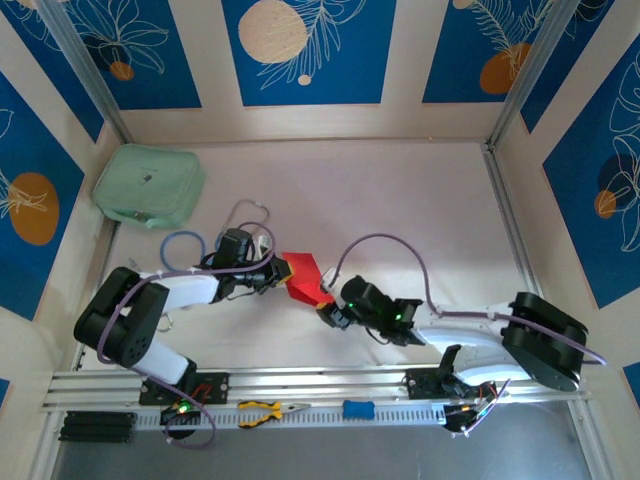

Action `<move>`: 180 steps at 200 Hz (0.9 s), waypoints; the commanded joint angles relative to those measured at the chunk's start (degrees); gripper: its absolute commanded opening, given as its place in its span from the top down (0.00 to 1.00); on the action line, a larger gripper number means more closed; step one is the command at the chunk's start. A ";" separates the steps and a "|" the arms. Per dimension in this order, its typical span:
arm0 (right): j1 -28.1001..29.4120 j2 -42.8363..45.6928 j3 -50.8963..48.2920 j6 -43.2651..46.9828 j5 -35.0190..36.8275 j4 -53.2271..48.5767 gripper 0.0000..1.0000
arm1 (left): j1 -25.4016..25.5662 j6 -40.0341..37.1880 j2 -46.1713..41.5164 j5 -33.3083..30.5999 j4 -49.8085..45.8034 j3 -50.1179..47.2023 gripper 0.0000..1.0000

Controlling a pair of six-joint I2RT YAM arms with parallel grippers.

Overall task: Fold a paper plane with a square sheet of paper (pick it up from the middle)
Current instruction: Fourth fold the wing at the center of the table.

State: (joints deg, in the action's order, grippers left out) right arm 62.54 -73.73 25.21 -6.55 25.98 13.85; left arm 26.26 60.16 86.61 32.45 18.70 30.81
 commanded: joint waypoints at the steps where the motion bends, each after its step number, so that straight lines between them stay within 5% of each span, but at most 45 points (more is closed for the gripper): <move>1: 3.00 -3.81 1.58 13.20 8.80 8.51 0.50 | -0.13 0.38 -1.61 -0.81 -1.69 1.45 0.94; 80: 5.17 -15.92 5.00 19.10 17.98 12.41 0.59 | 0.02 -0.08 -0.96 -0.08 -2.57 2.59 0.94; 180: 5.44 -15.91 4.25 13.55 17.31 10.06 0.78 | 0.02 -0.53 -0.76 -0.19 -3.22 2.68 0.94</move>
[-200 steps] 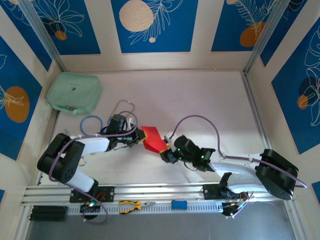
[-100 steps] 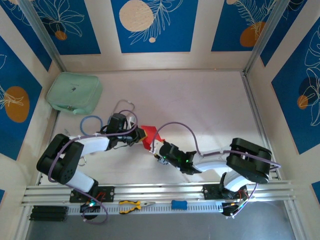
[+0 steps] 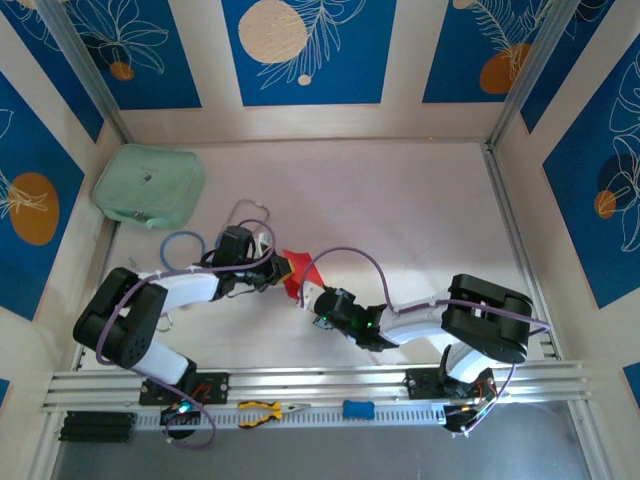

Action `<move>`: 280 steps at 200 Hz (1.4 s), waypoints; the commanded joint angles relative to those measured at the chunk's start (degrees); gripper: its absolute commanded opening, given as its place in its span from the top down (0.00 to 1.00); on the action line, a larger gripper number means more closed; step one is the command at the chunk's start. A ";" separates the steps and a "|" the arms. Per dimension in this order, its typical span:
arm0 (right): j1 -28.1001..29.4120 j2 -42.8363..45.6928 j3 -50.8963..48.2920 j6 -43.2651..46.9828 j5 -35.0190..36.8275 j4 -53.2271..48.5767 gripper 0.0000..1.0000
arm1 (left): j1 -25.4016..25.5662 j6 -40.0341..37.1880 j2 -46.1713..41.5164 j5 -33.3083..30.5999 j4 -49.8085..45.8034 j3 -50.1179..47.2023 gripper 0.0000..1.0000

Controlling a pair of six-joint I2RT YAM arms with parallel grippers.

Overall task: Fold a paper plane with a square sheet of paper (pick it up from the middle)
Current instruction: Fourth fold the wing at the center of the table.

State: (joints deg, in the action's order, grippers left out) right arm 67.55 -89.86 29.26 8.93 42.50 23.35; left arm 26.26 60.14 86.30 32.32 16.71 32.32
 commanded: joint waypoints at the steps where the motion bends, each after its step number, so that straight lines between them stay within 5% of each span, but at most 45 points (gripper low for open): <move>1: 0.41 0.17 0.20 -1.96 0.72 0.55 0.78 | 0.02 -0.53 -0.44 -0.06 -1.24 1.17 0.94; 192: -2.23 -0.57 1.88 -6.59 -2.77 -0.42 0.78 | 0.19 -0.42 -0.63 -0.66 -1.68 1.26 0.94; 280: -2.42 -0.40 1.64 -8.70 -4.43 -1.64 0.89 | 0.19 -0.96 -0.86 -1.16 -2.91 1.52 0.88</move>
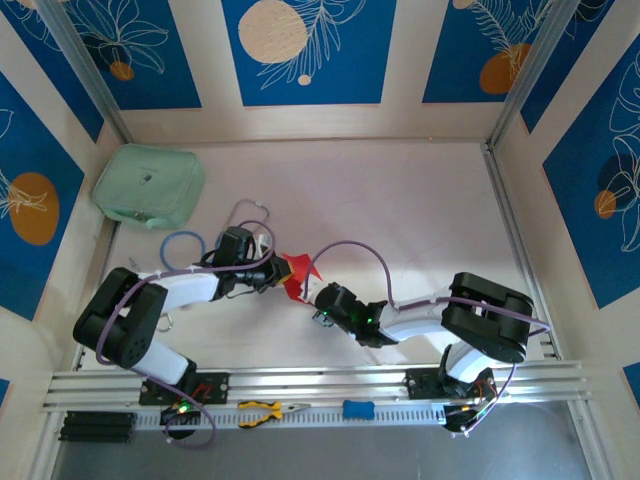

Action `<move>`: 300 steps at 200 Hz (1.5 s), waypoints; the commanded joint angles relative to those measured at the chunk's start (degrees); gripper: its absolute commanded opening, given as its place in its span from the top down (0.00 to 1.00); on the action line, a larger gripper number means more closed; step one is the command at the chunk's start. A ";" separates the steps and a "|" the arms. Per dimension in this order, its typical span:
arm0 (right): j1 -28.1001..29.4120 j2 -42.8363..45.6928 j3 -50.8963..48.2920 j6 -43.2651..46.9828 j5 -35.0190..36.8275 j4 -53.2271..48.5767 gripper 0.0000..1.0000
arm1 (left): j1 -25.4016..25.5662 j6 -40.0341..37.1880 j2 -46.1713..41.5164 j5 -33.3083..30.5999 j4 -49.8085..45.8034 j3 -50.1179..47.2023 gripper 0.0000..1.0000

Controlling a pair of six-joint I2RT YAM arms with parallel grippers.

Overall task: Fold a paper plane with a square sheet of paper (pick it up from the middle)
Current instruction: Fourth fold the wing at the center of the table.

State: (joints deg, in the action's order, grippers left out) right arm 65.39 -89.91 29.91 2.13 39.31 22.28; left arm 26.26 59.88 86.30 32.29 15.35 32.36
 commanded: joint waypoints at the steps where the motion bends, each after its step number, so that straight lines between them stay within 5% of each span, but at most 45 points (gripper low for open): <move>1: -0.21 -0.40 1.00 -1.93 -1.25 -0.57 0.88 | 0.15 -0.71 -0.86 -1.16 -1.56 1.48 0.89; 108: -0.41 2.53 0.57 -5.38 -3.27 -2.33 0.79 | 0.22 -1.42 -1.11 -1.59 -2.63 1.80 0.93; 215: -0.17 2.64 0.41 -7.13 -3.71 -4.05 0.86 | 0.25 -1.36 -1.15 -1.66 -2.73 1.79 0.93; 300: -2.61 -1.42 2.15 -17.76 -9.19 -3.64 0.93 | 0.17 -4.56 -7.70 -7.35 -11.97 2.85 0.52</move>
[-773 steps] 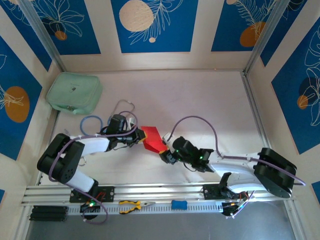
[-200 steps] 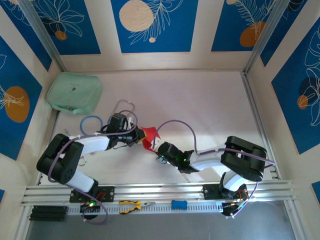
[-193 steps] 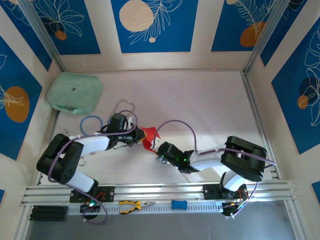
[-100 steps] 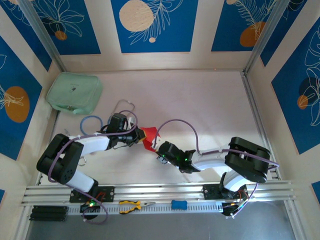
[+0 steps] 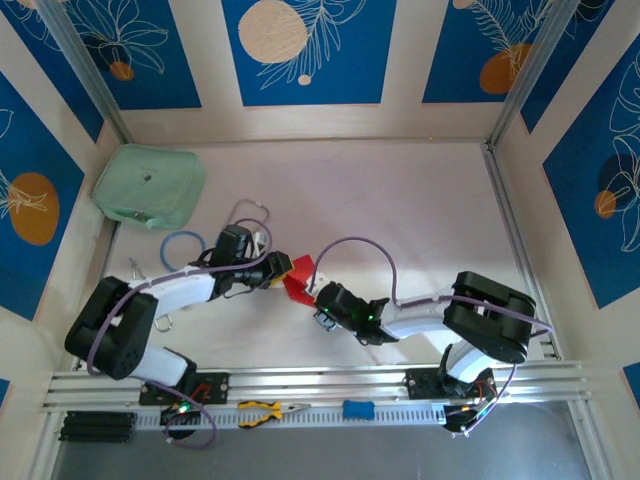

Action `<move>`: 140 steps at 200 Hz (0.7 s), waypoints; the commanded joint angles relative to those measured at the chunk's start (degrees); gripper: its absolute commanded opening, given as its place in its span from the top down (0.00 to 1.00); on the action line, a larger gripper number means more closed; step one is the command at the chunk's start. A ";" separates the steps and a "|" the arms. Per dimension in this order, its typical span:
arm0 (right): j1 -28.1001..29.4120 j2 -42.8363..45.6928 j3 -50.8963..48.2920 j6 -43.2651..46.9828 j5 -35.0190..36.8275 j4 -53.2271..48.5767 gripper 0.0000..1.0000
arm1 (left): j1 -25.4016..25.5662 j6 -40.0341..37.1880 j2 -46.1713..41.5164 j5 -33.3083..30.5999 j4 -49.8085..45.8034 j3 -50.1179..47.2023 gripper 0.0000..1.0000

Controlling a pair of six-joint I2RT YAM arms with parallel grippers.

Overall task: Fold a paper plane with a square sheet of paper (pick it up from the middle)
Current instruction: Fourth fold the wing at the center of the table.

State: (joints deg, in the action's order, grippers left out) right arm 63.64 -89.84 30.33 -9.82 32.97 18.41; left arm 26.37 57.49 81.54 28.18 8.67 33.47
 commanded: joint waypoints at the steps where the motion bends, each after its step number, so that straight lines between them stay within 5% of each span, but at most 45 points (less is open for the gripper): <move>1: -0.87 -1.52 1.70 -5.90 -2.92 0.27 0.93 | 0.07 -2.24 -2.99 -3.32 -5.39 1.80 0.52; 79: -4.86 -1.64 4.82 -22.20 -13.89 -4.19 0.95 | -0.97 -5.87 -5.41 -3.28 -25.16 9.96 0.49; 140: -7.52 -0.41 -0.69 -31.19 -22.31 4.81 0.95 | -0.97 -4.52 -6.08 -3.72 -20.32 7.68 0.57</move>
State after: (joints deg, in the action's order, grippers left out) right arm 56.88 -91.94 32.40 -35.29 15.70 18.83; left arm 26.02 52.62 76.64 24.80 -11.62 42.09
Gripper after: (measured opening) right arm 0.063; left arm 0.442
